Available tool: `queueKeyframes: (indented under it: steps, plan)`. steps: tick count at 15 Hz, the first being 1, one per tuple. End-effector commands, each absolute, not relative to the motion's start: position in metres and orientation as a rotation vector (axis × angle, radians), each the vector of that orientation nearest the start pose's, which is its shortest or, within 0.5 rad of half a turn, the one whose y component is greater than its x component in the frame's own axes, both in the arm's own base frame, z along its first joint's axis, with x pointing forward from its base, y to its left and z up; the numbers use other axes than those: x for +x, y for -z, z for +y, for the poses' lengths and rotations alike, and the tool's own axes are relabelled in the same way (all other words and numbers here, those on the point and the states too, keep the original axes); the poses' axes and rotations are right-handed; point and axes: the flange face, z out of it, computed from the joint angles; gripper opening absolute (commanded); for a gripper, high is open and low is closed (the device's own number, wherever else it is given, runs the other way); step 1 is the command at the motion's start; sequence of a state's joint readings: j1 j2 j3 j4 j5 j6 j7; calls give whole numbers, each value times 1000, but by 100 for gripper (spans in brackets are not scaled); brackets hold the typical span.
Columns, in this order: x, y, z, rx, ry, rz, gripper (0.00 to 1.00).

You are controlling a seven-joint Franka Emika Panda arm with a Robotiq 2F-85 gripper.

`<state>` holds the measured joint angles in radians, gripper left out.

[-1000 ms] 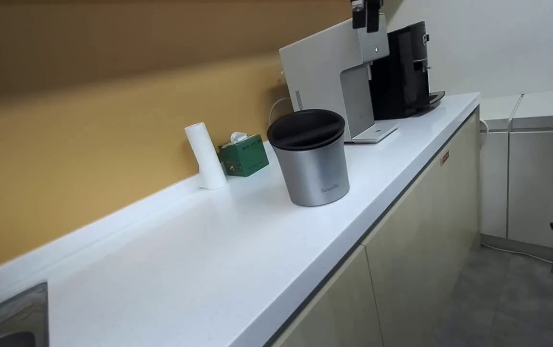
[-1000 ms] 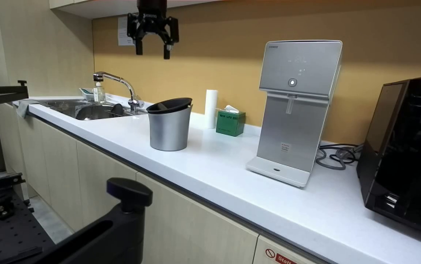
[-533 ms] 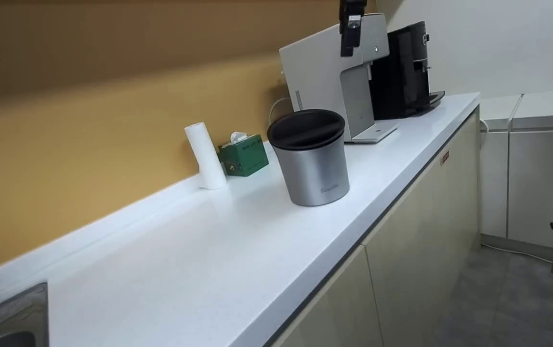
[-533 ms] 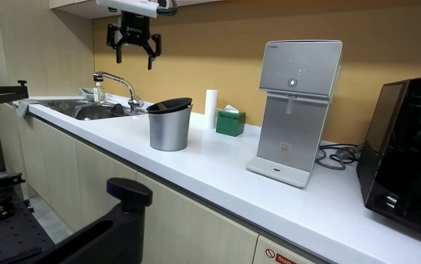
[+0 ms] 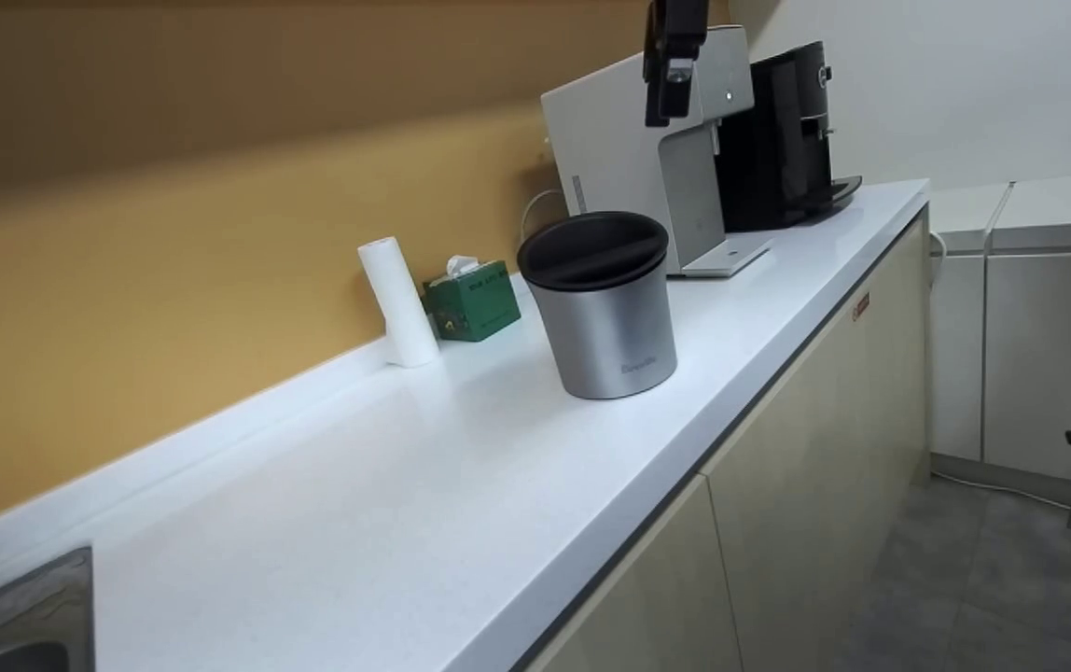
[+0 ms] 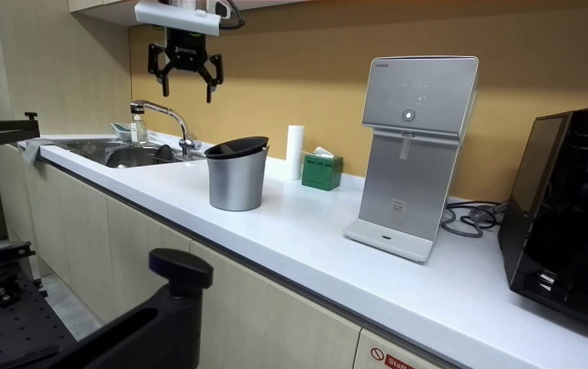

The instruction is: Remove the black bin from the grey bin

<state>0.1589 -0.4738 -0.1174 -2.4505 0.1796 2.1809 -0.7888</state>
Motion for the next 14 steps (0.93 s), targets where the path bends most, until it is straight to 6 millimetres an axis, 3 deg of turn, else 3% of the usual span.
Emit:
queueKeyframes:
  steps: [1, 5, 9, 14]
  plan:
    - [426, -489, 28, -2811, 388, -1185, 100]
    - [439, -479, 57, -2798, 423, -1451, 100]
    - [453, -456, 89, -2773, 464, -1682, 100]
    - [478, -422, 101, -2752, 341, -1772, 100]
